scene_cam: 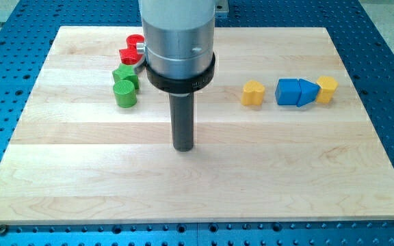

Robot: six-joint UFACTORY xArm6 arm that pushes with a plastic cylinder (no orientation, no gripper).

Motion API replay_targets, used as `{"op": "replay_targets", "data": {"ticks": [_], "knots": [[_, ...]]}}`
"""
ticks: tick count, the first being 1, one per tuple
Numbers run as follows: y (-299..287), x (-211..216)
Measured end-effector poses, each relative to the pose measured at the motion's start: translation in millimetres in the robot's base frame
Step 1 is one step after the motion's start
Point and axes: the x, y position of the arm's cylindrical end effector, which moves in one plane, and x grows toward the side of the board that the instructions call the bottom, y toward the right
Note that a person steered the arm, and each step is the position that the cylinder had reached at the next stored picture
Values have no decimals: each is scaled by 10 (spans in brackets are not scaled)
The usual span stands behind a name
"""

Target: Place your arm bottom left to the yellow heart

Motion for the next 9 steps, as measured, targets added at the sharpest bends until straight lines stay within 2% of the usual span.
{"op": "replay_targets", "data": {"ticks": [2,4,9], "knots": [[292,195],[244,-167],[259,-181]]}}
